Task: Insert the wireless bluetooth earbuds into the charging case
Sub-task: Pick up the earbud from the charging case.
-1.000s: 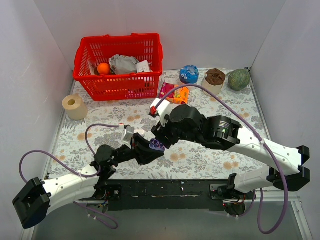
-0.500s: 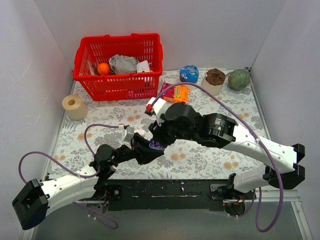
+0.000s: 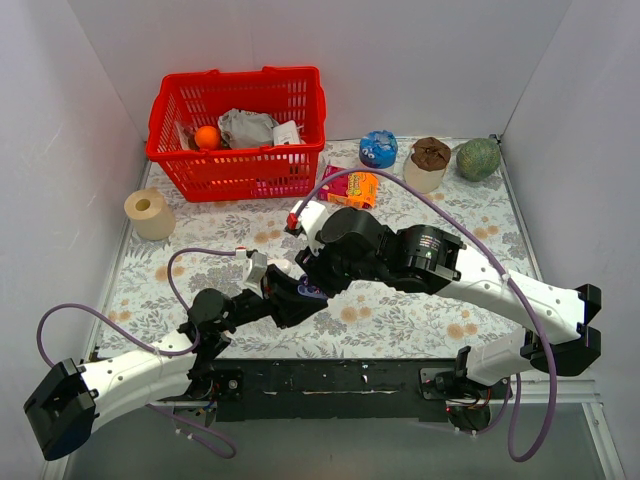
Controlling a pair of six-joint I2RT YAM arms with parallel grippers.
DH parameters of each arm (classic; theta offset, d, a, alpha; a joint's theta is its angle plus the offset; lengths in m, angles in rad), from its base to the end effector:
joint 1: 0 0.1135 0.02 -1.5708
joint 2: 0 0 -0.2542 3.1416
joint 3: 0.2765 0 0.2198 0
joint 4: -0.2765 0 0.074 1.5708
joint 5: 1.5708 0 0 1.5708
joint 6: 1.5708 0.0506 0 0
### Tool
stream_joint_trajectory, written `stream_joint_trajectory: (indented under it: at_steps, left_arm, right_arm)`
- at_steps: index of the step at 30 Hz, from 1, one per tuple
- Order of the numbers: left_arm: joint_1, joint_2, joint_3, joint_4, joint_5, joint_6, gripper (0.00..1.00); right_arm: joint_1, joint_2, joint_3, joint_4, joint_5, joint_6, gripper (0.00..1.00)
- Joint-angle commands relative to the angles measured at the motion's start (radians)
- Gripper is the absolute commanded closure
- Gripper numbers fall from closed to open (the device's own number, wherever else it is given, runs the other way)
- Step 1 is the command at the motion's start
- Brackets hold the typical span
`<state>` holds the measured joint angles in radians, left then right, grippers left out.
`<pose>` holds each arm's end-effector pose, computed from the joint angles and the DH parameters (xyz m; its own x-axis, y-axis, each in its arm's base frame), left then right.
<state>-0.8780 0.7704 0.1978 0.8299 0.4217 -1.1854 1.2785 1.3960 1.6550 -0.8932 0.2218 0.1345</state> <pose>0.0888 -0.1394 0.2570 -0.8237 -0.3314 -0.4601 0.5096 -0.0769 -0.8570 0.0868 0.2498 0.4029 -0.2876 -0.5018 -0.8158 -0.8522 0.5228 -0.0212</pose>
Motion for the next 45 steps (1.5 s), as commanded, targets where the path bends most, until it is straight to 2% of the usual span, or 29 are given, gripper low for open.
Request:
stream_joint_trajectory:
  at_steps: [1, 9, 21, 32, 36, 45]
  left_arm:
    - [0.008, -0.017, 0.042, -0.002, -0.012, 0.015, 1.0]
    - [0.007, -0.023, 0.04, -0.003, -0.012, 0.012, 1.0]
    - [0.007, -0.028, 0.037, -0.002, -0.012, 0.007, 1.0]
    - [0.007, -0.013, 0.043, 0.017, -0.012, 0.001, 1.0]
    - [0.007, -0.006, 0.042, 0.031, -0.012, -0.003, 1.0]
    - [0.007, -0.011, 0.022, 0.054, -0.032, -0.023, 1.0]
  right_arm:
    - [0.005, 0.0, 0.035, 0.007, 0.005, 0.01, 0.53]
    - [0.004, 0.023, 0.042, 0.007, -0.002, 0.007, 0.57]
    - [0.001, 0.037, 0.037, -0.003, 0.016, 0.007, 0.67]
    - [-0.01, 0.023, 0.035, -0.007, 0.013, 0.011, 0.84]
    - [-0.01, 0.017, 0.031, 0.004, -0.002, 0.017, 0.99]
    - [-0.01, -0.005, 0.037, 0.017, 0.002, 0.036, 0.99]
